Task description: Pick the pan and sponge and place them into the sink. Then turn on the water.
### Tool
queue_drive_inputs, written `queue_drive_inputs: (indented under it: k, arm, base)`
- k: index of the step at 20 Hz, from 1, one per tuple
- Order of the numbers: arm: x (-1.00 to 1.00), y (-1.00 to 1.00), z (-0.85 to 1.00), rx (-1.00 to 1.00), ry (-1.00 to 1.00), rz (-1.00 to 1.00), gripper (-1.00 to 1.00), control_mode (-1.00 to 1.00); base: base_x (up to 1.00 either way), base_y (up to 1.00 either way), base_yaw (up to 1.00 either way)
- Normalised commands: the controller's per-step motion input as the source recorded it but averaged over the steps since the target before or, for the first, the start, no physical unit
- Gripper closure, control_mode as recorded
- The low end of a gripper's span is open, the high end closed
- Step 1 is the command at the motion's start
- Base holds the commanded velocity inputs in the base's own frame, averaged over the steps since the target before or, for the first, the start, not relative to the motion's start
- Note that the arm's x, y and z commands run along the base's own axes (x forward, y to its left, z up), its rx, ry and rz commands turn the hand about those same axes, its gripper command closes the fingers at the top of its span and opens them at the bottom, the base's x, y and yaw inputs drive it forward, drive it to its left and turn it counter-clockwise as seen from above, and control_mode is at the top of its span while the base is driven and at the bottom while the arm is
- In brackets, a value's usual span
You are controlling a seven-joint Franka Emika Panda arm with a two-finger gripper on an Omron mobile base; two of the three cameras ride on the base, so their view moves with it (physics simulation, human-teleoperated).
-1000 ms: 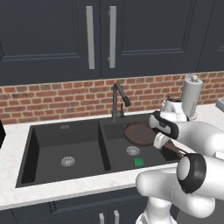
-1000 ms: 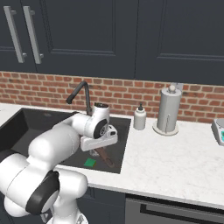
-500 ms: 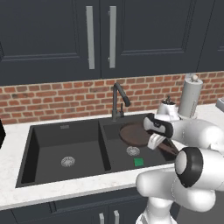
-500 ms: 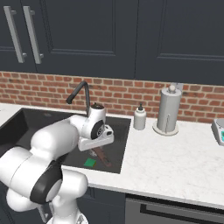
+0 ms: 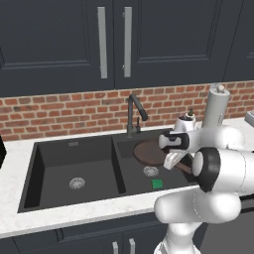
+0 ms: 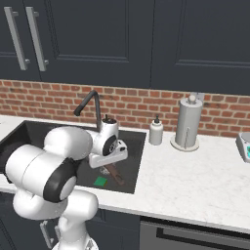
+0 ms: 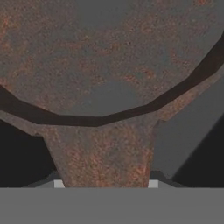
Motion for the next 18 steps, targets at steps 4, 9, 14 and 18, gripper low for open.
queue_drive_inputs:
  k: [4,9,14,18]
  arm:
    - [0.28,0.08,-0.26,0.00,0.00,0.00,1.00,-1.00]
    - [0.24,0.06,-0.26,0.00,0.00,0.00,1.00,-1.00]
    - [0.20,0.02,-0.30,0.00,0.00,0.00,1.00,-1.00]
    - [0.23,0.00,-0.38,0.00,0.00,0.00,1.00,-1.00]
  base:
    - [0.00,0.00,0.00]
    - [0.00,0.00,0.00]
    - [0.00,0.00,0.00]
    - [0.00,0.00,0.00]
